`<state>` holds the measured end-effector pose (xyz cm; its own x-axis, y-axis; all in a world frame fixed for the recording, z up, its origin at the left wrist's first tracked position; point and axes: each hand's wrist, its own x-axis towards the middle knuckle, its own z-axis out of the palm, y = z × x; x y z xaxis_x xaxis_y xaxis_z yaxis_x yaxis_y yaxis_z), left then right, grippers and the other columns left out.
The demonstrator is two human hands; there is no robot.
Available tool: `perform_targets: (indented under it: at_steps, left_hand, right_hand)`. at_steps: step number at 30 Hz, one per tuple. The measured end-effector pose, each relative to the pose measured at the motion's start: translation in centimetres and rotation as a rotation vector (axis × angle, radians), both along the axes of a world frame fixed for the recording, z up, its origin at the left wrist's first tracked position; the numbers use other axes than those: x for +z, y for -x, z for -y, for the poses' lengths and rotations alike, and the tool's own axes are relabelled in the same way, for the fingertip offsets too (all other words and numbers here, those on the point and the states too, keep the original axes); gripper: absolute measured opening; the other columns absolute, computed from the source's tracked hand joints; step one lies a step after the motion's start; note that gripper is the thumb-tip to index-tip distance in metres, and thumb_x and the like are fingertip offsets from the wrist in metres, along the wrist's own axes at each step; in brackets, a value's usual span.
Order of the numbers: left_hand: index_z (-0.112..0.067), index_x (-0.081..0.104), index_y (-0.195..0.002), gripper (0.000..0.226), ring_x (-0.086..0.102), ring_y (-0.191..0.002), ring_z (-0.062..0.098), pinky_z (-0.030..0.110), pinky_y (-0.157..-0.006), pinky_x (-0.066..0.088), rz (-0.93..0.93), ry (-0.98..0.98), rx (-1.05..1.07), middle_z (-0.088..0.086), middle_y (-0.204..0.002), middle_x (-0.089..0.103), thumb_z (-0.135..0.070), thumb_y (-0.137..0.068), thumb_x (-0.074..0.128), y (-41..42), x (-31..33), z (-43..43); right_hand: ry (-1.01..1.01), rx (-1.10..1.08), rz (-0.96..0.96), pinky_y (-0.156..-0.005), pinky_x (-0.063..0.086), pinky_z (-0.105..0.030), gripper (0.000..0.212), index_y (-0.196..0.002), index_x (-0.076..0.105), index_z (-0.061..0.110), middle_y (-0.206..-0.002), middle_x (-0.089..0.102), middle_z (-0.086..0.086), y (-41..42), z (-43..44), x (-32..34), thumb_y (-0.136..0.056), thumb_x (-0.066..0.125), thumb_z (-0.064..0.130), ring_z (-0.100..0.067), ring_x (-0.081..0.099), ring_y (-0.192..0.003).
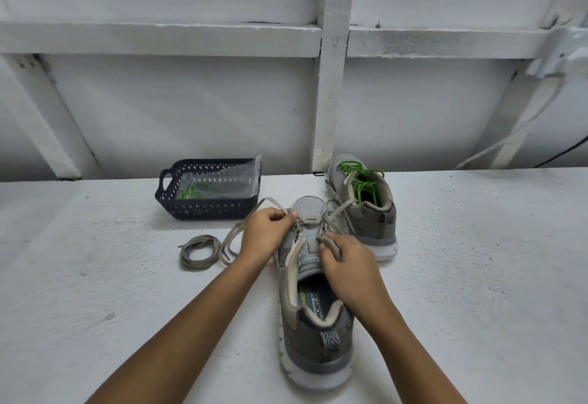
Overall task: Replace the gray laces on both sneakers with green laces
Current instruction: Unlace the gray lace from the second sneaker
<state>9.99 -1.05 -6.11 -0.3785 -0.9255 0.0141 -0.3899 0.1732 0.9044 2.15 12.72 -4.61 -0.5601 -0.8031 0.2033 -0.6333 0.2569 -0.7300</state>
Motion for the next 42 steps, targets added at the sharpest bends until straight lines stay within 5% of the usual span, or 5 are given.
perform_targets:
  at_steps: [15, 25, 31, 35, 42]
  left_hand:
    - [-0.011, 0.065, -0.076, 0.02, 0.065, -0.079, 0.022, 0.027, -0.068, 0.046, -0.243, -0.02, 0.194, 0.002, -0.075, 0.067, -0.02, -0.091, 0.058, 0.4, 0.2, 1.6]
    - [-0.004, 0.063, -0.087, 0.013, 0.065, -0.057, 0.011, 0.021, -0.058, 0.055, -0.574, -0.431, -0.263, 0.003, -0.067, 0.069, -0.008, -0.093, 0.053, -2.5, 7.4, -0.6]
    - [0.001, 0.064, -0.088, 0.016, 0.067, -0.06, 0.013, 0.023, -0.062, 0.057, -0.606, -0.489, -0.419, 0.007, -0.068, 0.07, -0.007, -0.093, 0.05, -2.7, 9.4, -1.8]
    - [0.003, 0.063, -0.086, 0.018, 0.068, -0.061, 0.015, 0.024, -0.063, 0.058, -0.611, -0.495, -0.446, 0.01, -0.07, 0.07, -0.005, -0.093, 0.049, -2.5, 9.9, -2.4]
    - [-0.011, 0.047, -0.072, 0.022, 0.026, -0.041, 0.007, 0.017, -0.038, 0.02, -0.422, -0.73, -0.462, -0.003, -0.053, 0.029, -0.009, -0.088, 0.033, -2.3, 9.9, -2.3]
  right_hand:
    - [-0.035, 0.007, 0.011, -0.088, 0.031, -0.015, 0.033, -0.125, 0.06, 0.013, -0.127, 0.057, -0.004, 0.0, -0.2, -0.1, -0.096, 0.048, 0.022, -0.016, 0.05, -0.117]
    - [0.057, 0.022, -0.045, -0.083, 0.042, -0.022, 0.036, -0.129, 0.055, 0.014, -0.111, 0.066, -0.006, 2.4, 1.9, 3.9, -0.095, 0.053, 0.026, -0.015, 0.06, -0.096]
    - [0.001, 0.338, -0.071, -0.083, 0.043, -0.022, 0.048, -0.127, 0.055, 0.022, -0.113, 0.061, -0.007, 3.4, 6.1, 4.6, -0.081, 0.07, 0.022, -0.017, 0.058, -0.097]
    - [0.045, 0.409, 0.11, -0.091, 0.049, -0.045, 0.027, -0.11, 0.062, 0.013, -0.104, 0.067, -0.008, 2.8, 7.8, 4.1, -0.083, 0.056, 0.01, -0.027, 0.062, -0.102]
    - [0.173, 0.325, -0.129, -0.077, 0.044, -0.034, 0.021, -0.104, 0.071, 0.007, -0.092, 0.068, -0.013, 4.0, 8.9, 7.1, -0.095, 0.052, 0.012, -0.024, 0.061, -0.086]
